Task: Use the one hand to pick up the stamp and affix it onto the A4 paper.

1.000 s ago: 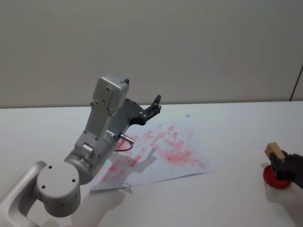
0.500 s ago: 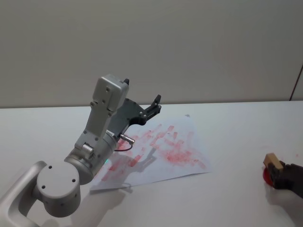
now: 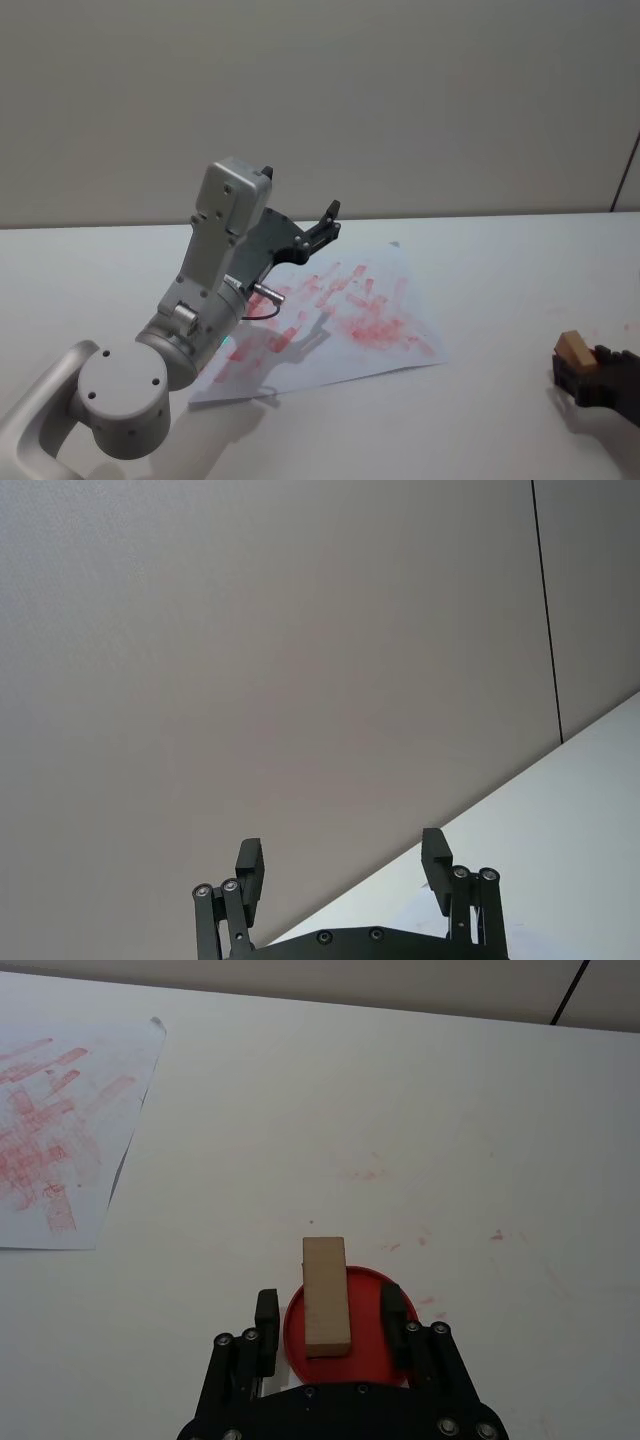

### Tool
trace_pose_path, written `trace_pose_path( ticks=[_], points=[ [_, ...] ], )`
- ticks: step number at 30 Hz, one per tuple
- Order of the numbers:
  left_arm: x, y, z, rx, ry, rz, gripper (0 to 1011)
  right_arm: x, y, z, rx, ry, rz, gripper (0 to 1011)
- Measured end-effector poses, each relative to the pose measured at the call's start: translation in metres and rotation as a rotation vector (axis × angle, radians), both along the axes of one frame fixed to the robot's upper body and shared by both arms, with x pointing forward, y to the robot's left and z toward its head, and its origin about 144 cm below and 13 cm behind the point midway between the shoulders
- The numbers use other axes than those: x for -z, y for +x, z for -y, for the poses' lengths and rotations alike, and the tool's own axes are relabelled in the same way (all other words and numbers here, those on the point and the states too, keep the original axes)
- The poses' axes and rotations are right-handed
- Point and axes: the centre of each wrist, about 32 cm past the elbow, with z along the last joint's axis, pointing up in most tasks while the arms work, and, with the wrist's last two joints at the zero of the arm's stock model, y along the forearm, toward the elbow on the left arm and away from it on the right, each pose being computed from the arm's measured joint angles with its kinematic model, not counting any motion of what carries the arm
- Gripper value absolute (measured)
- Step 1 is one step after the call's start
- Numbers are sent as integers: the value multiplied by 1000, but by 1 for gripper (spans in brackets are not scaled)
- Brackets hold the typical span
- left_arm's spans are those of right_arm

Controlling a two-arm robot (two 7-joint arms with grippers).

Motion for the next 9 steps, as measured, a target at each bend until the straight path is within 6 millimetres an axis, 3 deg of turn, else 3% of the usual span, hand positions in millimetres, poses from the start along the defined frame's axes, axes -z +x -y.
trace_pose_path(
  ticks=[9],
  points=[
    [0, 0, 0, 0, 0, 0, 1001, 1, 0, 0, 0, -4, -6, 842]
  ],
)
